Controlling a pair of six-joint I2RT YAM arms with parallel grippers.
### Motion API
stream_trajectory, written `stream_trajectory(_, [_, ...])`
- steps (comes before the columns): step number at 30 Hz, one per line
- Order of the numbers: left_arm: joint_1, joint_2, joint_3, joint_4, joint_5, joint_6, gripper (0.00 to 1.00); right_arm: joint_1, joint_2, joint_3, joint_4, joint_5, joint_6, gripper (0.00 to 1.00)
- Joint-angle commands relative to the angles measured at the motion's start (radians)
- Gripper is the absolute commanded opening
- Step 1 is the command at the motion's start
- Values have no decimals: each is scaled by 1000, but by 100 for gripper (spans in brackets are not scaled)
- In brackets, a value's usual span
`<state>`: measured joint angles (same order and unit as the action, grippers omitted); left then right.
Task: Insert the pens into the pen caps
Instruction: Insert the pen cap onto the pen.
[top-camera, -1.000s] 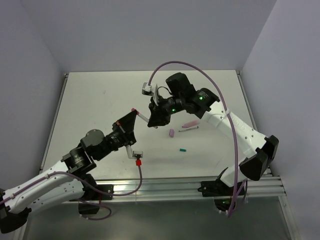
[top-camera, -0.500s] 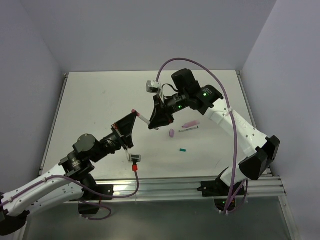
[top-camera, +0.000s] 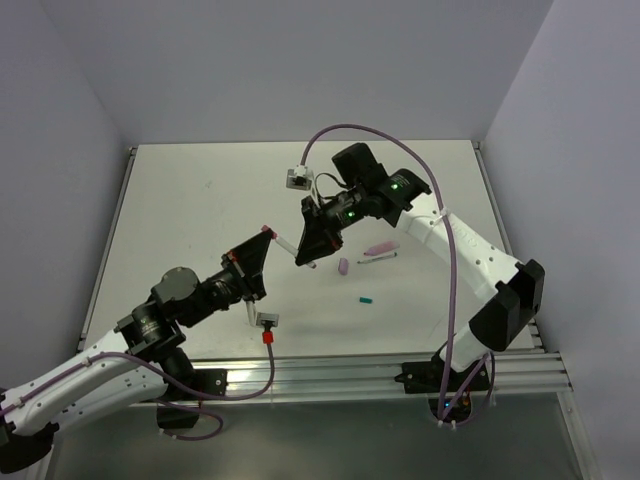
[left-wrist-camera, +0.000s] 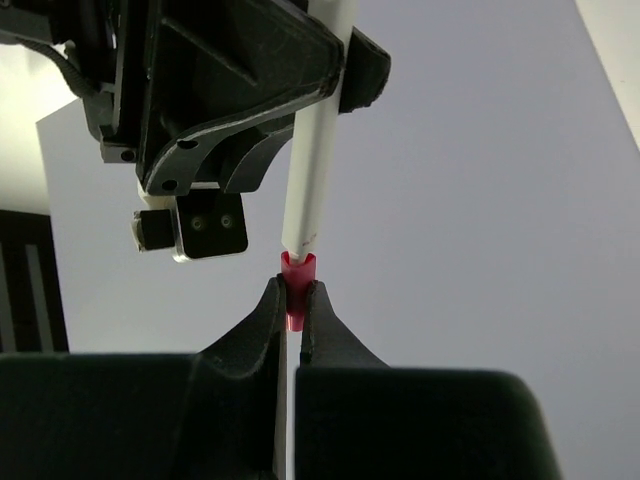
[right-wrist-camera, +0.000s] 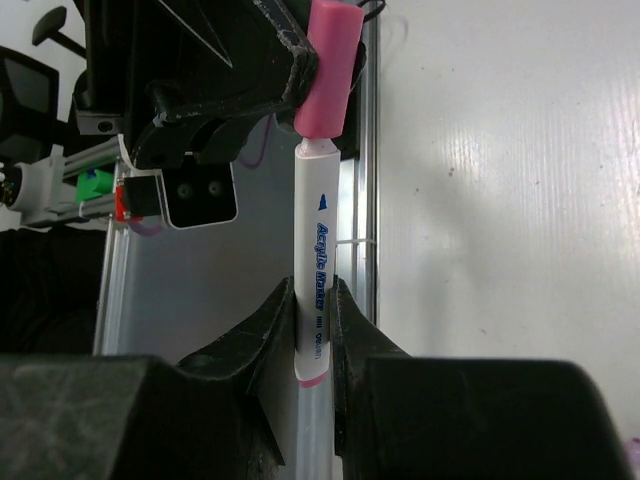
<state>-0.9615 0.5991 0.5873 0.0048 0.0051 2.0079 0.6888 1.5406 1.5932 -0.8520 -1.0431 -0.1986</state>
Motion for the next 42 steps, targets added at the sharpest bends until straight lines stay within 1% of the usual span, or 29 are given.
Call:
stream_trajectory(1, [-8, 48, -41, -206, 47, 250, 2, 25, -8, 31, 130, -141, 25, 0])
stream_trajectory(5, [-9, 74, -40, -207, 39, 249, 4, 23, 18, 43, 133, -138, 16, 0])
stream_trajectory(12, [-8, 88, -35, -173, 52, 226, 11, 17, 18, 42, 145, -103, -56, 0])
stream_trajectory(14, [-9, 84, -34, -181, 50, 227, 16, 17, 16, 39, 146, -95, -65, 0])
stream_trajectory(15, [-8, 80, -37, -184, 49, 229, 21, 17, 9, 33, 149, -94, -68, 0])
stream_trajectory(18, [-8, 71, -43, -183, 41, 232, 27, 15, 4, 22, 156, -89, -70, 0])
stream_trajectory(19, [-9, 71, -43, -181, 39, 230, 30, 14, 3, 21, 156, -87, -71, 0])
stream_trajectory(21, [-8, 70, -41, -175, 41, 219, 35, 12, 3, 16, 159, -86, -61, 0])
stream_trajectory(23, [-8, 71, -34, -178, 36, 215, 38, 11, -2, 8, 163, -87, -56, 0])
stream_trajectory(25, [-8, 73, -32, -172, 36, 213, 43, 11, -7, 7, 165, -87, -51, 0])
stream_trajectory(27, [-9, 67, -35, -155, 47, 213, 50, 11, -8, 1, 169, -80, -47, 0])
stream_trajectory(29, [-8, 62, -37, -149, 55, 216, 54, 11, 1, 2, 172, -74, -44, 0])
stream_trajectory(30, [-8, 62, -38, -143, 59, 216, 61, 9, 4, 4, 174, -72, -42, 0])
stream_trajectory(37, [-10, 39, -46, -143, 81, 212, 67, -5, 33, 43, 209, -58, -21, 0])
stream_trajectory(42, [-10, -4, -49, -200, 65, 184, 68, -54, 69, 125, 246, -69, 24, 0])
